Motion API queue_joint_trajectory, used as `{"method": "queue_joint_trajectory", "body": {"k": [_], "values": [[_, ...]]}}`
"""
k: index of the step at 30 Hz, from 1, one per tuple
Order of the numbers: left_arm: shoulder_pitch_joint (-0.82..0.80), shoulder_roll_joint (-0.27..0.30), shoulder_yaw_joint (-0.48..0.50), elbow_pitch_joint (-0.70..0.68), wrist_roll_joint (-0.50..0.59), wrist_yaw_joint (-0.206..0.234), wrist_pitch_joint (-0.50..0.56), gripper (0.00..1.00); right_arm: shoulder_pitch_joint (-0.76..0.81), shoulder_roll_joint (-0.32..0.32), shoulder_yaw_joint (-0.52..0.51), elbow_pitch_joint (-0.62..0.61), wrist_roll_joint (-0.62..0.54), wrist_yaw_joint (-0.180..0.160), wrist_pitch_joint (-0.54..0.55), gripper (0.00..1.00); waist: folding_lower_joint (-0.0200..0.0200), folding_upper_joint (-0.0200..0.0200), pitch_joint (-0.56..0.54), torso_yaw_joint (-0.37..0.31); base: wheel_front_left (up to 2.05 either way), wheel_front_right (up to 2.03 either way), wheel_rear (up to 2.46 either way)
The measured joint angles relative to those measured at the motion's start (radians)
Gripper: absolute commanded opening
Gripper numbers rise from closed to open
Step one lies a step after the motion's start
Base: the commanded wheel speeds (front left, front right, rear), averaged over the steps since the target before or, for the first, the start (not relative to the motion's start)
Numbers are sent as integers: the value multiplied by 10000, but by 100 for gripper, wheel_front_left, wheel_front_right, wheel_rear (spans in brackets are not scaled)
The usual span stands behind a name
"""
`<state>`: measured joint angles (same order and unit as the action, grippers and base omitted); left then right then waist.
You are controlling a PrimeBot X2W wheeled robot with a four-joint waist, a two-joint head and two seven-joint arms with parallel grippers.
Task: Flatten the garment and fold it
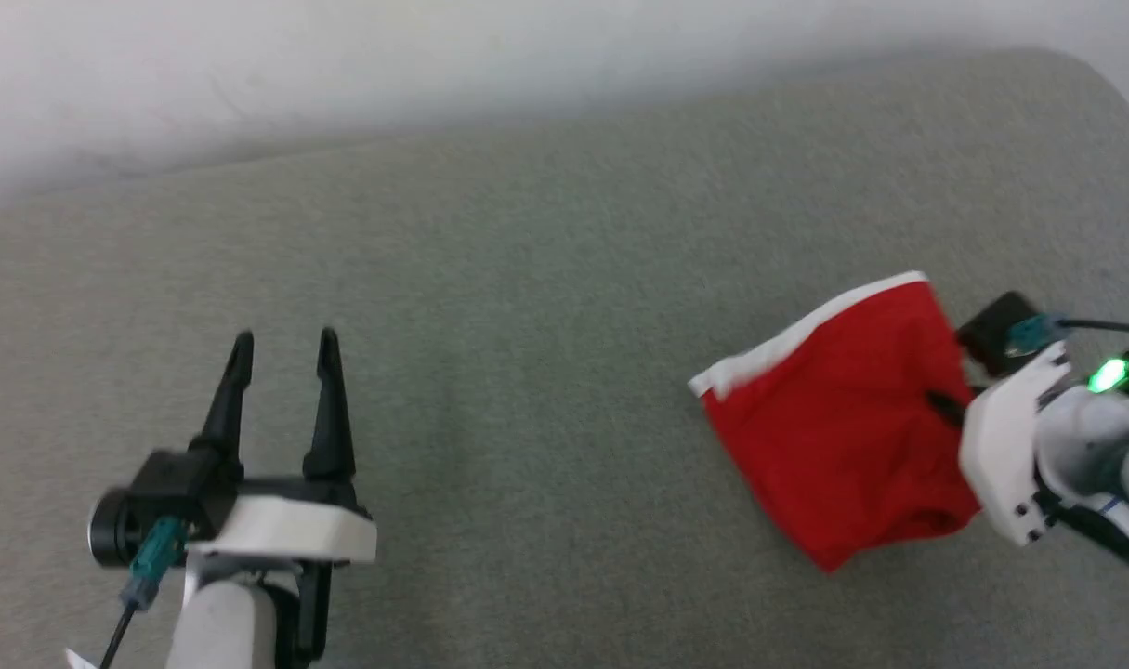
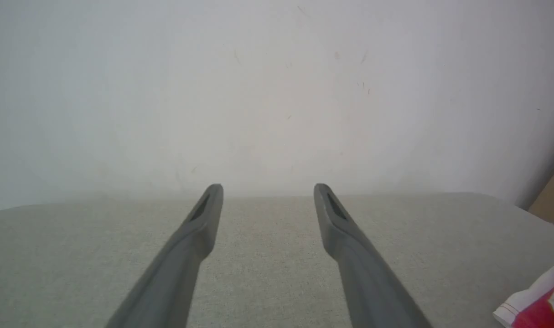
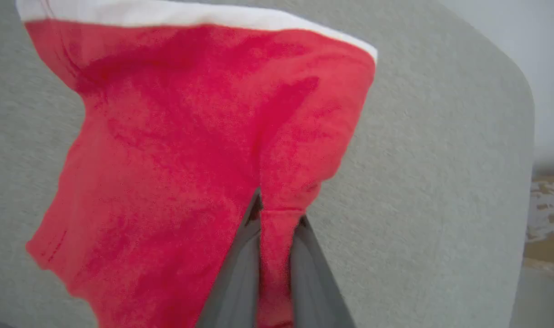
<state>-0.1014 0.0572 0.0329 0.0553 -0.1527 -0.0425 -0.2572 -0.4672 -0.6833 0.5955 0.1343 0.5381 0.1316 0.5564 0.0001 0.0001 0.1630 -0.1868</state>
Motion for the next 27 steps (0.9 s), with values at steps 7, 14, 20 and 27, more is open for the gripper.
{"method": "queue_joint_trajectory", "body": {"k": [7,14,20,27], "values": [[-976,410,-370,-487,464,-188,4,100,-529,-349,-481,2196,71,2,-1313,0,1,1,1310,-731,0,0,0],[-1739,679,-844,-815,784,-288,119,100,-1324,-443,-1223,4537,-407,2,-2755,0,2,1,2596,-1271,0,0,0],[-2083,723,-1047,-800,834,-366,151,100,-1837,-293,-1987,5962,-1030,2,-4585,23,1,0,3397,-1484,0,0,0],[-2119,719,-965,-560,750,-343,104,100,-2188,336,-2652,7561,-1829,2,-6380,100,0,0,3535,-1437,0,0,0]]}}
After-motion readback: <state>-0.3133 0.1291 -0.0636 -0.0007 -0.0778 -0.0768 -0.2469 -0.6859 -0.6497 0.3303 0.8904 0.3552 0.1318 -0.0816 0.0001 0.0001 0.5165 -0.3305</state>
